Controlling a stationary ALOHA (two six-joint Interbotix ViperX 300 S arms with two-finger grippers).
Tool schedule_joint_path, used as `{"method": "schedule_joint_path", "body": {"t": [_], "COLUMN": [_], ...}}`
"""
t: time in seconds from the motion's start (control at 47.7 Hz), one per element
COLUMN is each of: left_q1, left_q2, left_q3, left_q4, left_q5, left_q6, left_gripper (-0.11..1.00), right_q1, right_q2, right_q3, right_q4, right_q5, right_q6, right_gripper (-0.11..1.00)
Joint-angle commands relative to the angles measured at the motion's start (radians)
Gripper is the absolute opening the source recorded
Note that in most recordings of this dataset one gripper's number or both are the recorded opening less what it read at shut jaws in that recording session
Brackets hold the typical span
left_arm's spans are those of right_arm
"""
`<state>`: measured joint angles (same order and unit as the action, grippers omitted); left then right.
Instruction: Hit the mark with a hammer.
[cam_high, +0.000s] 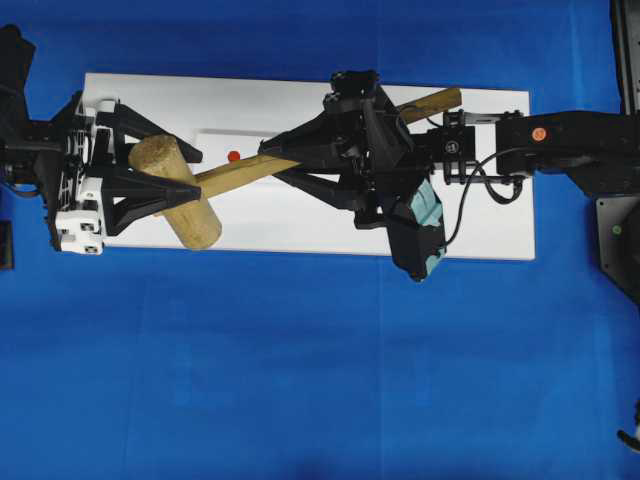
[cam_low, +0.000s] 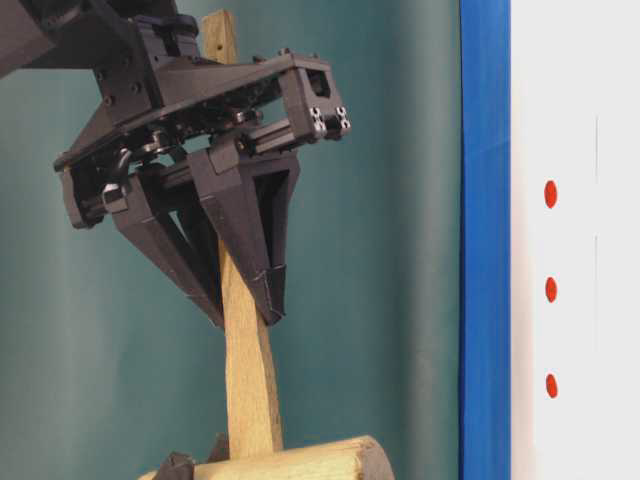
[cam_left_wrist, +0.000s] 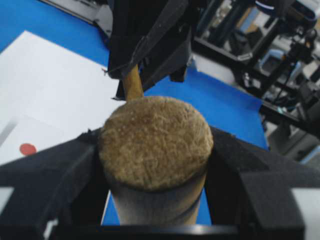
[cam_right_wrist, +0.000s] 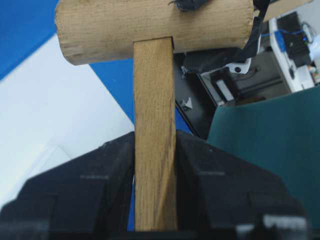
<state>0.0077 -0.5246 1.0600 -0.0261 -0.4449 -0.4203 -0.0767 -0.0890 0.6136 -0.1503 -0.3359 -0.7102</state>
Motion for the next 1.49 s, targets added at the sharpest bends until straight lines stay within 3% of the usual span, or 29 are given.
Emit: {"method": "schedule_joint_path", "body": {"t": [0.0, 0.21, 0.587, 0.692, 0.881, 0.965, 1.091, 1.385, 1.469], "left_q1": [0.0, 0.0, 0.003, 0.005, 0.006, 0.005, 0.005, 0.005, 0.006], "left_q2": [0.0, 0.0, -0.009, -0.011, -0.011, -0.011, -0.005, 0.0, 0.0], "left_q3": [-0.023, -0.023, -0.02, -0.018, -0.021, -0.023, -0.025, -0.038, -0.041], "left_q4": [0.0, 0.0, 0.002, 0.002, 0.003, 0.006, 0.009, 0.009, 0.009], "left_q5": [0.009, 0.018, 0.02, 0.021, 0.026, 0.031, 0.052, 0.123, 0.123], "left_q6": [-0.003, -0.002, 0.003, 0.003, 0.005, 0.012, 0.08, 0.419, 0.468], "left_gripper": [0.45, 0.45, 0.45, 0.45, 0.45, 0.45, 0.45, 0.45, 0.45], "right_q1": [0.002, 0.002, 0.002, 0.002, 0.011, 0.012, 0.018, 0.028, 0.029], "right_q2": [-0.038, -0.04, -0.038, -0.04, -0.041, -0.052, -0.077, -0.109, -0.107], "right_q3": [-0.032, -0.034, -0.041, -0.041, -0.043, -0.041, -0.038, -0.046, -0.048], "right_q4": [0.011, 0.044, 0.058, 0.061, 0.061, 0.061, 0.063, 0.063, 0.063], "right_q5": [-0.008, 0.0, 0.104, 0.138, 0.181, 0.192, 0.213, 0.302, 0.325], "right_q6": [0.003, 0.003, 0.021, 0.058, 0.118, 0.141, 0.184, 0.396, 0.451], "right_gripper": [0.1, 0.1, 0.11, 0.31, 0.87, 0.94, 0.92, 0.92, 0.92]}}
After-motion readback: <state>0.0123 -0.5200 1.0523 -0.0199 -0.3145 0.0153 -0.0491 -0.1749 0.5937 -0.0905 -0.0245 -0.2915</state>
